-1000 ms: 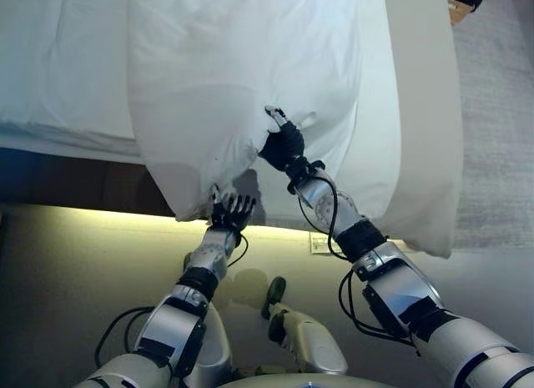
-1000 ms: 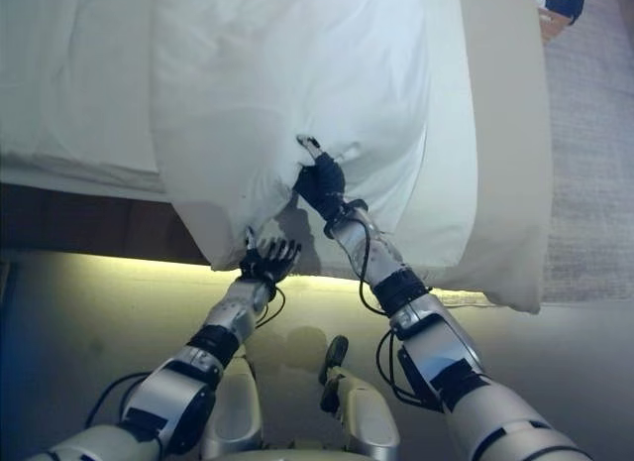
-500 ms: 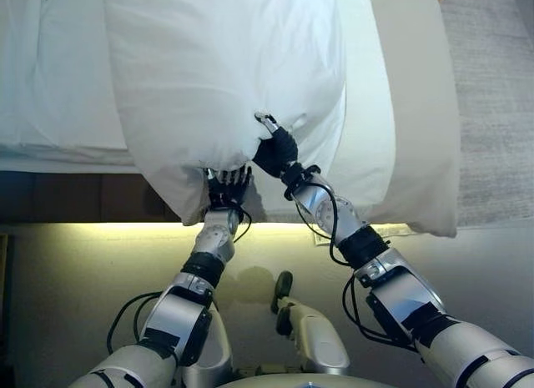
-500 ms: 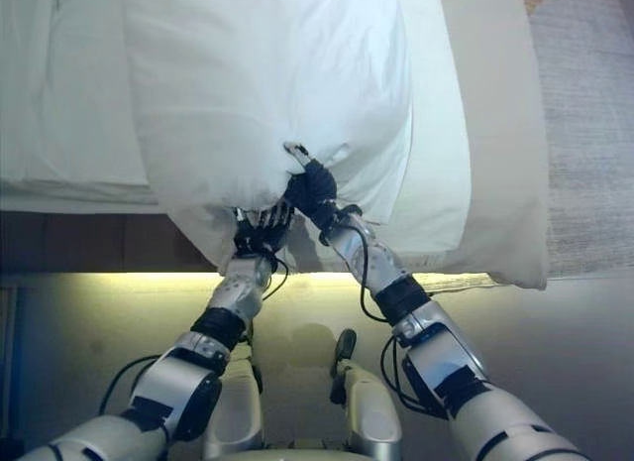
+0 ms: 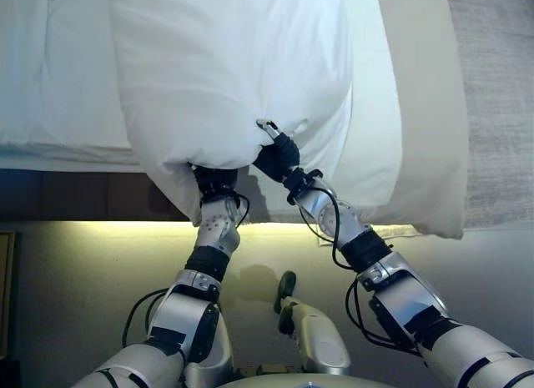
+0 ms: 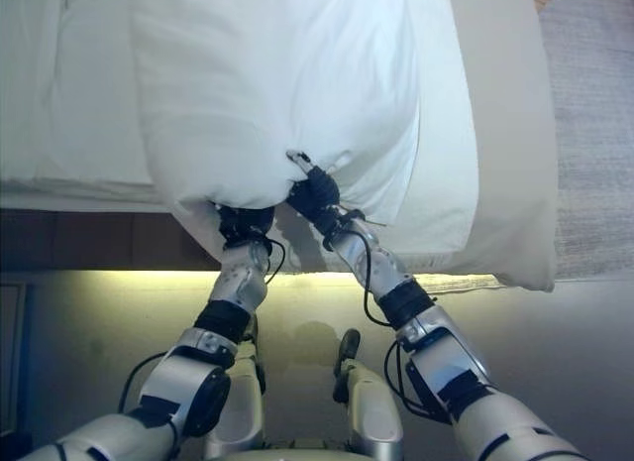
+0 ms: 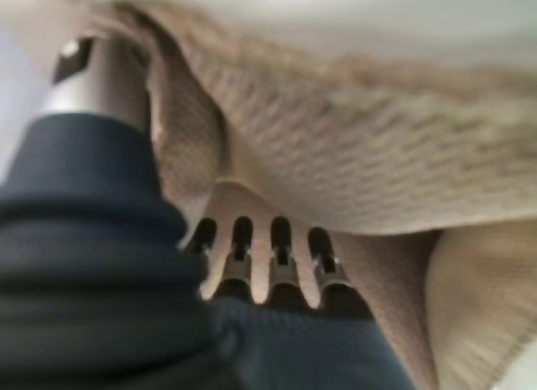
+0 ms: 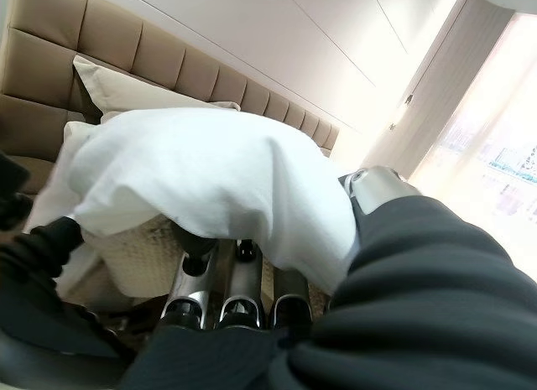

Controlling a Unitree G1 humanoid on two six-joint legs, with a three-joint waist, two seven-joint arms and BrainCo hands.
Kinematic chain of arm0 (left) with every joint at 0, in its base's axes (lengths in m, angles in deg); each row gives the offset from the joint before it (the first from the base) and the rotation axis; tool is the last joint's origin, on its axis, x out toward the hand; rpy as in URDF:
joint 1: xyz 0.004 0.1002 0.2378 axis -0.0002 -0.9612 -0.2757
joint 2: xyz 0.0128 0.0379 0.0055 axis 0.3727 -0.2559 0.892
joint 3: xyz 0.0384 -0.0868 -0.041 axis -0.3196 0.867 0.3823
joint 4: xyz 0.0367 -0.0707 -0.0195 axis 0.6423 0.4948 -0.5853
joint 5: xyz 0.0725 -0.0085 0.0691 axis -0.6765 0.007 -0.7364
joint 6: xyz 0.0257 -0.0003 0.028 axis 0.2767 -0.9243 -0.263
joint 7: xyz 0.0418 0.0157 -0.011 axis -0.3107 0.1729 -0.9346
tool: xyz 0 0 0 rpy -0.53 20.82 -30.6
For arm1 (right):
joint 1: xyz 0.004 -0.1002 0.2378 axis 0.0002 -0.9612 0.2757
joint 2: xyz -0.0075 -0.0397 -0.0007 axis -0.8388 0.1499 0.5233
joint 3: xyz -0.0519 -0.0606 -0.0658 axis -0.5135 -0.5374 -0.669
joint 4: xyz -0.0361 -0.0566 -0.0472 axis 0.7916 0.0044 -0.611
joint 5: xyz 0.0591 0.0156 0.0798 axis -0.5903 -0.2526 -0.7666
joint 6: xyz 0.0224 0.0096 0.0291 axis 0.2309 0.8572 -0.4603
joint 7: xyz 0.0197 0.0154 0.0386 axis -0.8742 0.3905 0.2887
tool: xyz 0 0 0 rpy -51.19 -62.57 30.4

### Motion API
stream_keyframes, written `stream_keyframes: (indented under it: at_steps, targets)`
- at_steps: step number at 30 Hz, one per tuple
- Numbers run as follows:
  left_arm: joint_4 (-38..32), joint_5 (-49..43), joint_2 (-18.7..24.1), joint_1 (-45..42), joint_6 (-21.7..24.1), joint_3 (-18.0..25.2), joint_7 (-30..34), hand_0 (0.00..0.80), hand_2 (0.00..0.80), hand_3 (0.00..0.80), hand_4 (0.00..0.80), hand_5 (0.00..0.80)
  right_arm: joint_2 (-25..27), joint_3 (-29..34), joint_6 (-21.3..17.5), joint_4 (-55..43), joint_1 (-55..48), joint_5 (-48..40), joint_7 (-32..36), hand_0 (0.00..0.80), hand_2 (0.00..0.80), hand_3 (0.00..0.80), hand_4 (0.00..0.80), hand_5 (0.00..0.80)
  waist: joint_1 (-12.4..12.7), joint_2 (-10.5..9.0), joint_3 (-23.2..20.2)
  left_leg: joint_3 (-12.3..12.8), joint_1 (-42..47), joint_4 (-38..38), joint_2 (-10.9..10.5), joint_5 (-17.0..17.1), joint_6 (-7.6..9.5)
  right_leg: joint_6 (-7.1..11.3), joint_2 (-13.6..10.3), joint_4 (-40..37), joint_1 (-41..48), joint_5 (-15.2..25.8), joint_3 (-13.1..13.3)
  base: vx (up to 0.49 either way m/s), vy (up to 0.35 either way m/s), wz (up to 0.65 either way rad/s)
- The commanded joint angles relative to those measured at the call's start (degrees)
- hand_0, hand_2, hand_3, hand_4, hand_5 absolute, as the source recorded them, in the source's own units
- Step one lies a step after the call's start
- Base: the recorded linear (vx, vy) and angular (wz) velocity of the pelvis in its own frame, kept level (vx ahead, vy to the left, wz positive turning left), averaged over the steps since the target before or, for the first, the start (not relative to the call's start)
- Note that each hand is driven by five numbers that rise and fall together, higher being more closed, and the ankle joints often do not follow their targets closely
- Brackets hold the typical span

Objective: Make the bed neatly

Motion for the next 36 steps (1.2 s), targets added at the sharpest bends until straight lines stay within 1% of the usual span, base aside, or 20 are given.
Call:
stream_keyframes:
  at_steps: [1, 4, 5, 6, 9, 12, 14, 17, 21, 24, 29, 33, 35, 36]
  targets:
    - [-3.7, -0.5, 1.4, 3.9, 0.9, -0.1, 3.6, 0.0, 0.0, 0.0, 0.0, 0.0, -3.5, 2.3, -2.5, -7.8, -3.9, -0.7, 3.9, 0.8, 0.8, 0.8, 0.8, 0.8, 0.6, -2.97, -5.2, -0.9, 0.6, 2.4, 2.7, -5.2, -0.11, 3.5, -5.3, 1.9, -1.8, 0.7, -0.3, 0.041, -0.111, 0.18]
    - [-2.9, -0.5, 1.9, 2.9, 0.9, -0.2, 3.4, 0.0, 0.0, 0.0, 0.0, 0.0, -3.1, 3.1, -3.5, -5.6, -4.2, 0.3, 2.6, 0.8, 0.8, 0.8, 0.8, 0.8, 1.4, -3.53, -5.3, -1.5, 1.1, 1.9, 2.9, -5.4, -0.07, 3.57, -4.8, 1.4, -0.9, 0.8, -0.9, 0.034, -0.096, 0.16]
    - [-2.7, -0.5, 2.0, 2.4, 1.0, -0.2, 3.2, 0.0, 0.0, 0.0, 0.0, 0.0, -2.9, 3.3, -3.3, -4.8, -4.4, 0.8, 1.5, 0.0, 0.0, 0.0, 0.0, 0.0, 1.5, -3.62, -5.3, -1.6, 1.4, 1.8, 2.9, -5.4, -0.05, 3.6, -4.7, 1.2, -0.6, 0.9, -1.0, 0.039, -0.072, 0.15]
    - [-2.4, -0.5, 2.2, 2.0, 1.1, -0.1, 3.0, 0.0, 0.0, 0.0, 0.0, 0.0, -2.8, 3.6, -2.9, -4.2, -4.7, 1.0, 0.4, 0.0, 0.0, 0.0, 0.0, 0.0, 1.7, -3.68, -5.4, -1.7, 1.7, 1.5, 2.9, -5.4, -0.03, 3.63, -4.7, 1.1, -0.3, 0.9, -1.1, 0.039, -0.051, 0.09]
    - [-2.3, -0.5, 3.1, 0.3, 1.1, 0.5, 2.6, 0.0, 0.0, 0.0, 0.0, 0.0, -1.7, 4.1, -0.4, -3.2, -5.9, 1.4, -0.1, 0.0, 0.0, 0.0, 0.0, 0.0, 2.1, -3.86, -5.5, -2.0, 2.5, 1.1, 2.8, -5.5, -0.02, 3.6, -4.5, 0.4, 0.9, 0.9, -1.2, 0.033, -0.029, 0.06]
    - [-1.1, -0.5, 4.4, -0.7, -0.4, 0.8, 3.0, 0.0, 0.0, 0.0, 0.0, 0.0, -0.6, 3.7, 1.6, -2.4, -7.4, 2.4, -0.2, 0.0, 0.0, 0.0, 0.0, 0.0, 2.3, -3.62, -5.9, -2.2, 3.8, 0.3, 2.6, -5.4, 0.05, 3.57, -4.4, -0.2, 2.2, 0.8, -1.3, 0.042, 0.012, 0.06]
    - [-0.7, -0.5, 4.8, -1.3, -0.7, 1.1, 2.7, 0.0, 0.0, 0.0, 0.0, 0.0, -0.2, 3.6, 2.5, -1.8, -8.5, 3.4, 0.6, 0.0, 0.0, 0.0, 0.0, 0.0, 2.4, -3.44, -6.0, -2.3, 4.5, 0.0, 2.6, -5.4, 0.04, 3.59, -4.4, -0.4, 3.0, 0.8, -1.4, 0.044, 0.017, 0.06]
    - [-0.1, -0.5, 5.6, -3.3, -1.0, 1.6, 2.2, 0.0, 0.0, 0.0, 0.0, 0.0, 0.5, 3.4, 4.9, -1.5, -10.8, 5.7, 1.5, 0.0, 0.0, 0.0, 0.0, 0.0, 2.6, -3.17, -6.8, -2.5, 5.7, -0.7, 2.4, -5.4, 0.01, 3.72, -4.5, -1.1, 4.3, 0.7, -1.6, 0.044, 0.015, 0.1]
    - [0.4, -0.5, 6.5, -7.6, -2.4, 3.0, 3.1, 0.0, 0.0, 0.0, 0.0, 0.0, 1.0, 2.2, 8.4, -1.2, -16.8, 8.8, 3.3, 0.0, 0.0, 0.0, 0.0, 0.0, 2.5, -2.74, -8.6, -2.5, 8.5, -2.4, 2.1, -5.3, 0.12, 4.09, -4.7, -2.5, 7.0, 0.8, -1.3, 0.078, 0.037, 0.06]
    - [0.2, -0.5, 6.6, -10.9, -3.2, 4.0, 3.7, 0.0, 0.0, 0.0, 0.0, 0.0, 1.3, 2.0, 10.2, -1.1, -21.5, 11.1, 5.1, 0.0, 0.0, 0.0, 0.0, 0.0, 2.3, -2.26, -10.4, -2.4, 10.1, -3.3, 1.8, -5.0, 0.28, 4.21, -4.9, -3.3, 8.4, 1.1, -1.2, 0.075, 0.074, 0.03]
    - [-0.5, -0.5, 5.6, -17.9, -3.6, 6.4, 5.0, 0.0, 0.0, 0.0, 0.0, 0.0, 2.0, 2.9, 14.5, 0.4, -32.5, 17.1, 9.6, 0.0, 0.0, 0.0, 0.0, 0.0, 1.7, -0.52, -14.7, -1.8, 14.4, -4.6, 1.3, -5.0, 0.34, 4.36, -5.5, -4.4, 12.3, 0.7, -0.8, 0.132, 0.114, 0.01]
    - [0.1, -0.5, 5.4, -21.8, -4.7, 8.7, 5.7, 0.0, 0.0, 0.0, 0.0, 0.0, 2.2, 4.6, 16.6, 2.7, -38.7, 20.5, 11.5, 0.0, 0.0, 0.0, 0.0, 0.0, 1.1, 0.99, -17.4, -1.2, 17.6, -5.9, 0.8, -4.9, 0.4, 4.48, -5.8, -5.4, 15.1, 0.6, -0.4, 0.117, 0.128, -0.05]
    - [0.5, -0.5, 6.2, -23.1, -5.1, 10.1, 4.8, 0.0, 0.0, 0.0, 0.0, 0.0, 2.6, 6.0, 17.2, 4.2, -41.0, 21.4, 11.6, 0.0, 0.0, 0.0, 0.0, 0.0, 0.7, 1.96, -18.3, -1.0, 19.1, -6.5, 0.4, -4.8, 0.44, 4.5, -6.0, -5.6, 16.1, 0.5, -0.2, 0.078, 0.139, -0.03]
    - [1.1, -0.5, 7.4, -23.4, -4.8, 10.5, 5.3, 0.0, 0.0, 0.0, 0.0, 0.0, 2.9, 7.0, 17.7, 4.8, -42.0, 21.9, 11.7, 0.0, 0.0, 0.0, 0.0, 0.0, 0.5, 2.4, -18.8, -0.9, 19.8, -6.8, 0.2, -4.8, 0.5, 4.48, -6.2, -5.7, 16.6, 0.5, -0.3, 0.063, 0.116, -0.02]
